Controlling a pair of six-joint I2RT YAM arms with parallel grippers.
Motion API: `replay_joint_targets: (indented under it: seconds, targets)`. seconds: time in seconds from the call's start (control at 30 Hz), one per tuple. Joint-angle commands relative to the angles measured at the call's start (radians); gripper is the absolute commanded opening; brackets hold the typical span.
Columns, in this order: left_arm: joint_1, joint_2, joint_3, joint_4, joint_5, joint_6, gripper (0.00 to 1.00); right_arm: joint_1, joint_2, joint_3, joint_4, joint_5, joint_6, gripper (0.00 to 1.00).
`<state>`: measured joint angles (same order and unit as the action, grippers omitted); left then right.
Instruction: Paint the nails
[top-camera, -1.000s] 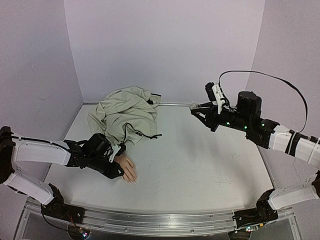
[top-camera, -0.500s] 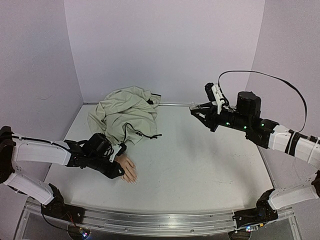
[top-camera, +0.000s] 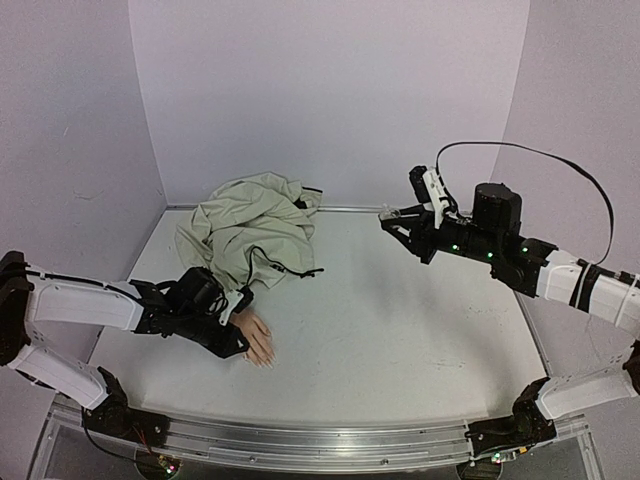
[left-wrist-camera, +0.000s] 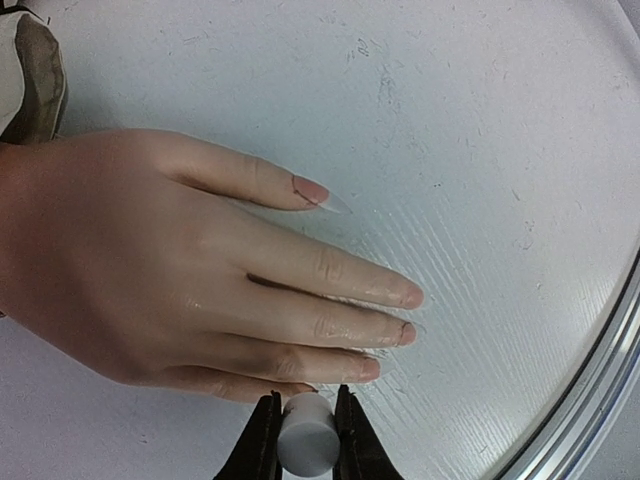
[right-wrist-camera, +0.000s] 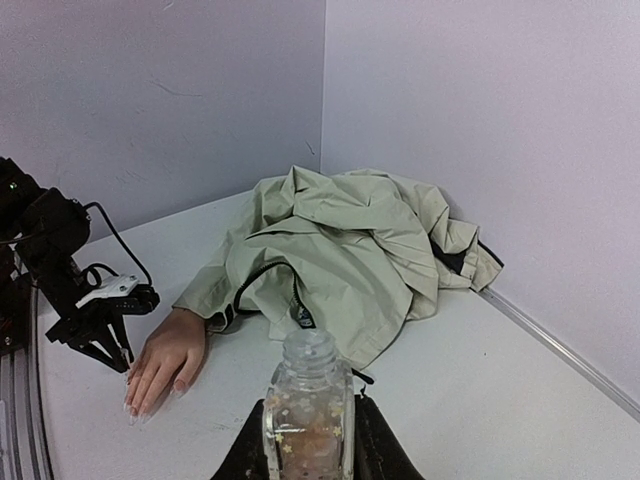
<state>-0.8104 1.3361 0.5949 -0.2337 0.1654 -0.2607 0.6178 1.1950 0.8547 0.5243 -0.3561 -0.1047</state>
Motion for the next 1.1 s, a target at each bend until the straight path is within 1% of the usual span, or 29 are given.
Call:
replay_joint_targets:
  seconds: [0.0, 1.07]
  targets:
    - [0.005, 0.005, 0.035, 0.040, 0.020, 0.011, 0.00, 0.002, 0.000, 0.023, 0.060, -0.026, 0.000, 0.00]
    - [0.005, 0.027, 0.035, 0.063, 0.075, 0.026, 0.00, 0.002, 0.005, 0.026, 0.060, -0.026, 0.002, 0.00]
